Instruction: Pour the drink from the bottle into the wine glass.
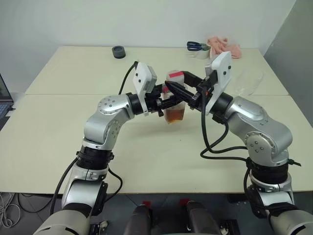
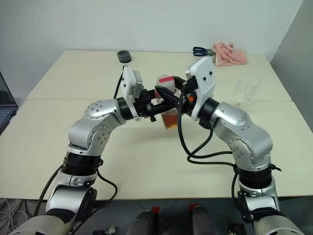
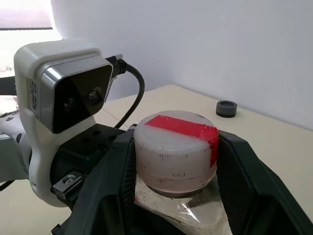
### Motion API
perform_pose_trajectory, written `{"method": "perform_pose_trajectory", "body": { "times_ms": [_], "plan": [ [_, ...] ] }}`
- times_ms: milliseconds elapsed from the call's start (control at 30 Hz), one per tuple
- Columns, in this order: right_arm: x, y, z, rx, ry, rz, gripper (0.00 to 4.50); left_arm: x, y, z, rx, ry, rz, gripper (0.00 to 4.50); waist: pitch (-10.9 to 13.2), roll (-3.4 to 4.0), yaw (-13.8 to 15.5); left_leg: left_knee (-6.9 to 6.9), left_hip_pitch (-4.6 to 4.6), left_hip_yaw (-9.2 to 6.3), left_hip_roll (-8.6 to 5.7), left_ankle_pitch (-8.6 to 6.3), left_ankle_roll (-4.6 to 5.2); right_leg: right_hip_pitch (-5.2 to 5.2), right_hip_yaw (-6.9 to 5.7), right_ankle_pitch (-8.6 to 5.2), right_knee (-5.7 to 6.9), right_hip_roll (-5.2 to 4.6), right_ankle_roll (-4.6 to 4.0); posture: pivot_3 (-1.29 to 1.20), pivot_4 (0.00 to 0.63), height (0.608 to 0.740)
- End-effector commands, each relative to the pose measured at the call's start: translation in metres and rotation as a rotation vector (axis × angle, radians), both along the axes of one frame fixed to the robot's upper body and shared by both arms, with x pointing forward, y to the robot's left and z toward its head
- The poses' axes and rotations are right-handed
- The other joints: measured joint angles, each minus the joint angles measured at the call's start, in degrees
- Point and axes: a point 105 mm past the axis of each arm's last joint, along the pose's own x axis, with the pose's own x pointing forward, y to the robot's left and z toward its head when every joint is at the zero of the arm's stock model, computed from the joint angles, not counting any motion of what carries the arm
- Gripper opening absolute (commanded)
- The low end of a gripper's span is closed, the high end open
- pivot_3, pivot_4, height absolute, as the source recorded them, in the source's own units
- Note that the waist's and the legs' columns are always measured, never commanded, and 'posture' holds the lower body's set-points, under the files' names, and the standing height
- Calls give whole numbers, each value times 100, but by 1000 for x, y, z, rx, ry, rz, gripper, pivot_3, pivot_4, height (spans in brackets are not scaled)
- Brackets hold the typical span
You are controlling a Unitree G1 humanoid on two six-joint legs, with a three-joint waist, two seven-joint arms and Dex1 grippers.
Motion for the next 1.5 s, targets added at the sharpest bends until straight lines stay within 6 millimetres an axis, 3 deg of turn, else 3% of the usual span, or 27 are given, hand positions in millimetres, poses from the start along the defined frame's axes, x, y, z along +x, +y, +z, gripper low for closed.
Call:
{"method": "perform_pose_trajectory", "body": {
  "times_ms": [33,133,233,367,567,667,800,833,1000,1200,1500],
  "plan": [
    [-27,3,27,17,-68,285,1910,-19,-10,12,-2,-46,-96,1977,0,1,0,1,0,0,0,0,1,1,0,0,0,0,0,0,150,740],
    [-37,0,28,-72,-61,526,1910,-27,-15,13,9,-37,-140,1977,2,2,-3,3,1,7,-4,-6,12,4,1,2,-2,-1,2,0,150,740],
    [-26,0,21,-161,-40,689,1910,-32,-19,13,16,-30,-165,1977,2,2,-26,-1,8,29,-5,-7,14,7,-1,2,-5,5,2,0,150,740],
    [-9,11,10,-234,-104,752,1910,-35,-21,15,9,-15,-171,1977,2,2,-98,-2,13,39,4,-6,15,8,-2,3,-1,15,-1,0,150,740],
    [-13,16,22,-185,-93,806,1910,-38,-21,15,16,-12,-178,1977,2,2,-114,1,5,22,9,5,-3,4,-1,5,0,-4,-4,0,150,740],
    [-16,5,22,-192,-60,789,2923,-38,-20,14,14,-10,-175,1977,2,2,-101,1,1,4,5,7,-7,4,1,5,-5,-19,-4,0,150,740],
    [-20,-27,17,-219,2,676,4305,-34,-19,12,5,-9,-160,1977,2,2,-27,1,-6,-9,0,7,-8,4,-9,5,-13,-26,-4,0,150,740],
    [-22,-33,16,-223,14,652,4466,-33,-18,12,2,-9,-155,1977,2,2,18,1,-6,-13,0,7,-7,4,-13,5,-12,-26,-4,0,150,740],
    [-29,-52,8,-151,24,377,4466,-30,-18,9,-15,-8,-136,1977,2,2,28,2,-6,-16,2,3,0,7,-17,5,-7,-22,-3,0,150,740],
    [-24,-37,7,-40,-45,-8,4466,-25,-19,11,-28,-17,-123,1977,1,4,-46,-1,6,-10,3,7,-3,6,-7,5,10,3,-3,0,150,740],
    [-29,-28,12,44,-25,-68,4466,-23,-24,15,-33,-26,-137,1977,1,4,3,0,6,-17,-2,26,-11,7,-30,6,30,5,-4,0,150,740]
  ]
}}
